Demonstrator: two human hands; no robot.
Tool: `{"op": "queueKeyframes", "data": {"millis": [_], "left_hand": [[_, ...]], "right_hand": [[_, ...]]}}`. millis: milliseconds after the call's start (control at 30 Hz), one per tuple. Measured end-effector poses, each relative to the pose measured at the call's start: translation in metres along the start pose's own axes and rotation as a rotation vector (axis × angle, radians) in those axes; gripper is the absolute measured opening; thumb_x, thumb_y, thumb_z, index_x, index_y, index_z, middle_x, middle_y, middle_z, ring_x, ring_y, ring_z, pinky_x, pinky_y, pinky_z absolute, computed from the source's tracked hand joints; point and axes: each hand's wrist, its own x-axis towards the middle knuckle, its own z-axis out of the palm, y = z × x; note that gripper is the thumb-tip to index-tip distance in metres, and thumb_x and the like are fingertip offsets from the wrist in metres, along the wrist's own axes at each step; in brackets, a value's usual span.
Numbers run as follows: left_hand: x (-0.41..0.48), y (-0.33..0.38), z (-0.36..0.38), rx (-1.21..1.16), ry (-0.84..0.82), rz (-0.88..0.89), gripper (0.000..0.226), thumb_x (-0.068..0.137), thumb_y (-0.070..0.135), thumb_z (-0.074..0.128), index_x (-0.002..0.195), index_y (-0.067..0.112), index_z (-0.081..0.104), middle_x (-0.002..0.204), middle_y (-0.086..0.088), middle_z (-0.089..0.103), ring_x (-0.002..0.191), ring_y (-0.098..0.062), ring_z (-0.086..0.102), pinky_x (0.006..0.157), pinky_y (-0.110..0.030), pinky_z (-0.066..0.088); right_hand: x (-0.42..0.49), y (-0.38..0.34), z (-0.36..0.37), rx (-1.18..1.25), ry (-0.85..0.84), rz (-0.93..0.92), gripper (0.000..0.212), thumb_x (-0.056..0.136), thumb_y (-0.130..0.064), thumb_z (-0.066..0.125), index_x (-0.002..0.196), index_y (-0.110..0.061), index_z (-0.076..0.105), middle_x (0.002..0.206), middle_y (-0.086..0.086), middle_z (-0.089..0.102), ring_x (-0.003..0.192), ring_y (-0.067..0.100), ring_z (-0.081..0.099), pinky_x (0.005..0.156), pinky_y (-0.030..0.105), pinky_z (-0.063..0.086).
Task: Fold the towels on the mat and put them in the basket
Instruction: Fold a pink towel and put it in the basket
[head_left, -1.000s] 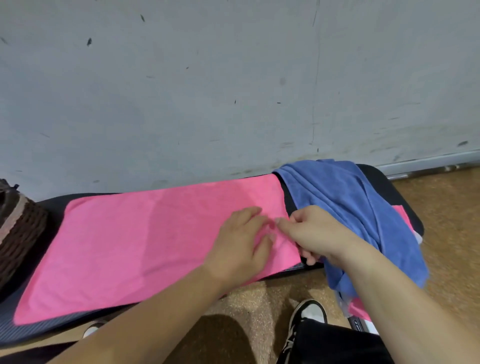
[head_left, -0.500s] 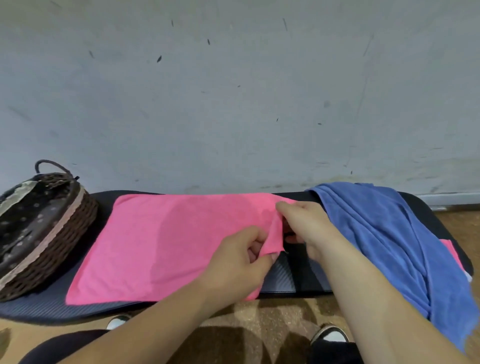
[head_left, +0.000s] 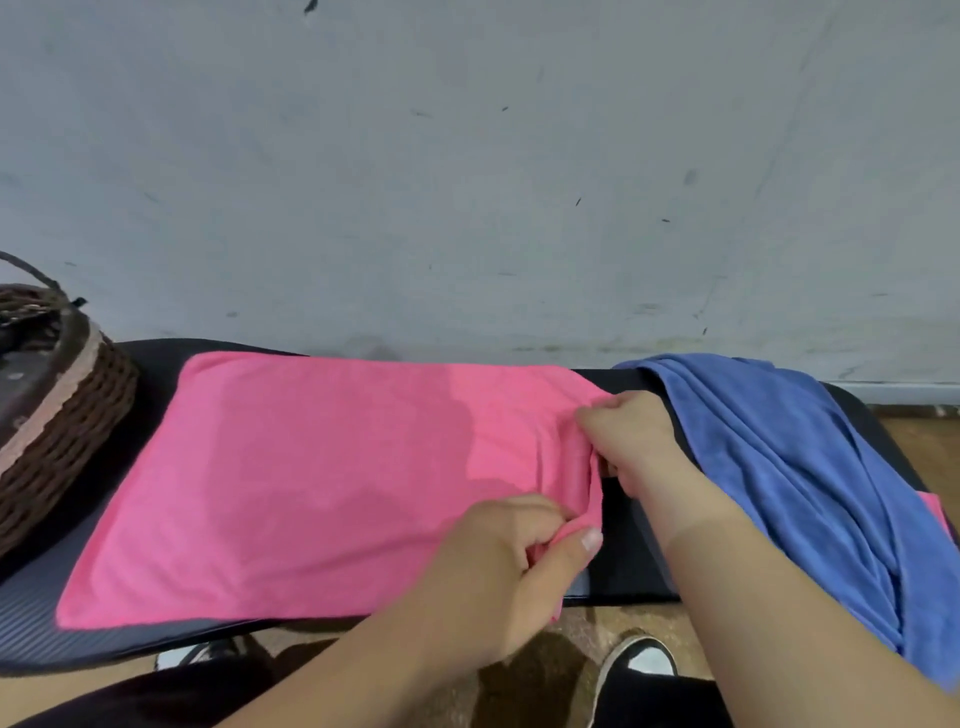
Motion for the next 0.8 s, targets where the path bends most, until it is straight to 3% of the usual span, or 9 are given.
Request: {"op": "queueKeyframes", "data": {"millis": [133,233,333,433,500,533,600,667,800], "left_hand": [[0.003,-0.012,-0.007,0.007,0.007,-0.035,0.051,0.103,0.036,0.056,0.056,0.028,0.039,0.062,0.011,0.042,0.059,-0.004,0.044,0.060,-0.017,0.033],[0.005,-0.015,-0.006,-0.034,0.004,-0.098,0.049,0.103,0.038,0.057,0.055,0.031,0.046,0.061,0.015,0.044,0.059,0.000,0.041,0.060,-0.018,0.033],[0.007,-0.015,-0.001,-0.093,-0.006,-0.139,0.048,0.102,0.043,0.056,0.059,0.024,0.045,0.064,0.014,0.041,0.059,-0.003,0.041,0.060,-0.020,0.037],[0.006,-0.008,0.004,-0.140,-0.007,-0.145,0.048,0.103,0.036,0.057,0.057,0.028,0.046,0.063,0.015,0.040,0.057,0.001,0.044,0.056,-0.012,0.039],[0.007,-0.002,0.011,-0.132,-0.044,-0.134,0.047,0.104,0.034,0.055,0.059,0.029,0.046,0.058,0.017,0.040,0.053,0.003,0.042,0.054,-0.011,0.036],[0.008,0.000,0.016,-0.131,-0.065,-0.130,0.045,0.105,0.033,0.054,0.061,0.028,0.046,0.056,0.018,0.040,0.053,0.003,0.041,0.055,-0.011,0.035],[0.013,0.002,0.027,-0.140,-0.105,-0.124,0.038,0.106,0.033,0.053,0.068,0.024,0.052,0.060,0.018,0.041,0.056,0.001,0.042,0.058,-0.014,0.035],[0.019,0.006,0.042,-0.109,-0.124,-0.101,0.031,0.105,0.034,0.053,0.076,0.025,0.057,0.065,0.017,0.043,0.062,-0.002,0.043,0.061,-0.022,0.036],[0.029,0.022,0.066,-0.055,-0.195,-0.055,0.033,0.102,0.036,0.057,0.070,0.031,0.053,0.061,0.015,0.040,0.059,-0.005,0.040,0.059,-0.028,0.033]], "right_hand": [[0.000,-0.007,-0.010,0.194,0.002,0.014,0.031,0.086,-0.013,0.078,0.064,-0.016,0.056,0.059,0.005,0.051,0.052,0.020,0.047,0.047,0.027,0.045],[-0.004,-0.006,-0.021,0.427,-0.108,0.139,0.016,0.086,-0.019,0.083,0.090,-0.009,0.072,0.079,0.006,0.071,0.068,0.021,0.066,0.054,0.031,0.058],[-0.004,-0.003,-0.030,0.524,-0.137,0.203,0.025,0.088,-0.027,0.081,0.104,-0.010,0.075,0.087,0.005,0.077,0.075,0.021,0.072,0.058,0.034,0.059],[-0.002,-0.003,-0.035,0.553,-0.025,0.181,0.017,0.096,-0.028,0.072,0.098,-0.011,0.068,0.085,0.005,0.071,0.073,0.021,0.065,0.064,0.032,0.055],[-0.001,0.002,-0.041,0.545,0.051,0.135,0.024,0.098,-0.030,0.066,0.099,-0.006,0.067,0.086,0.007,0.062,0.077,0.023,0.057,0.069,0.033,0.048],[0.000,0.005,-0.046,0.539,0.079,0.093,0.028,0.098,-0.031,0.064,0.090,-0.004,0.066,0.081,0.007,0.054,0.075,0.022,0.049,0.066,0.033,0.043],[0.000,0.008,-0.055,0.532,0.151,-0.003,0.042,0.100,-0.028,0.060,0.062,-0.018,0.044,0.065,0.002,0.034,0.064,0.017,0.033,0.056,0.026,0.029],[-0.001,0.007,-0.066,0.518,0.234,-0.072,0.054,0.103,-0.026,0.056,0.058,-0.025,0.026,0.055,-0.006,0.020,0.052,0.012,0.019,0.046,0.024,0.019],[-0.001,0.003,-0.090,0.521,0.381,-0.170,0.048,0.103,-0.031,0.054,0.063,-0.025,0.029,0.055,-0.008,0.027,0.047,0.008,0.023,0.046,0.026,0.026]]}}
